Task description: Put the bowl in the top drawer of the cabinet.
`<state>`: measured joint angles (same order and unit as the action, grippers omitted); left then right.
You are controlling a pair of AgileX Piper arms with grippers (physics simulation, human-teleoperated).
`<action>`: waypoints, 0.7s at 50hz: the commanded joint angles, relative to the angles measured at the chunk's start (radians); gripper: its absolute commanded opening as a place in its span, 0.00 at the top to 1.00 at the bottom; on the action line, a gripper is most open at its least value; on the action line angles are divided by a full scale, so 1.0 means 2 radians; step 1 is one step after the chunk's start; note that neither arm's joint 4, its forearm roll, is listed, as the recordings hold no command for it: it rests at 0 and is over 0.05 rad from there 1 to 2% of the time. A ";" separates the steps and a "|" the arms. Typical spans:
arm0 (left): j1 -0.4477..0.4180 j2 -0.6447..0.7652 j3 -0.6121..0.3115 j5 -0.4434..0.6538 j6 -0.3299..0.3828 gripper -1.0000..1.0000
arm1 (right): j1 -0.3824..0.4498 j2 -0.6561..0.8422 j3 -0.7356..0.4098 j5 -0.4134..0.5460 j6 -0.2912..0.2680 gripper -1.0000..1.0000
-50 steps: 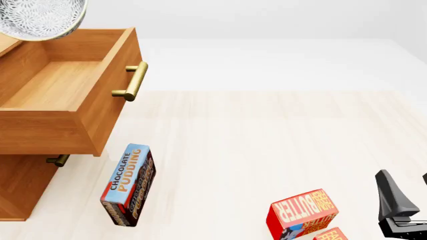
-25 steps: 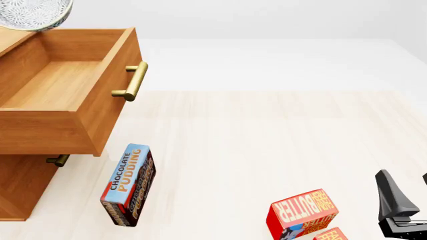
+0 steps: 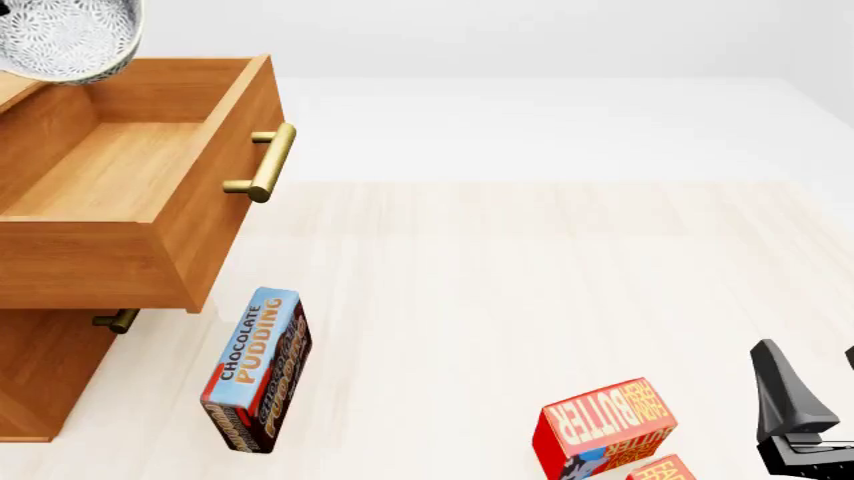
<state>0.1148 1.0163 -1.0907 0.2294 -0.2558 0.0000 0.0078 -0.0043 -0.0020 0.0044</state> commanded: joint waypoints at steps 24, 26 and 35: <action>0.008 0.034 0.028 -0.029 0.017 1.00 | 0.000 0.000 0.000 0.000 0.000 0.00; 0.009 0.035 0.029 -0.030 0.017 1.00 | 0.000 0.000 0.000 0.000 0.000 0.00; 0.011 0.043 0.037 -0.037 0.019 1.00 | 0.000 0.000 0.000 0.000 0.000 0.00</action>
<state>0.1351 1.0858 -1.0286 0.1726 -0.2272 0.0000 0.0078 -0.0043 -0.0020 0.0043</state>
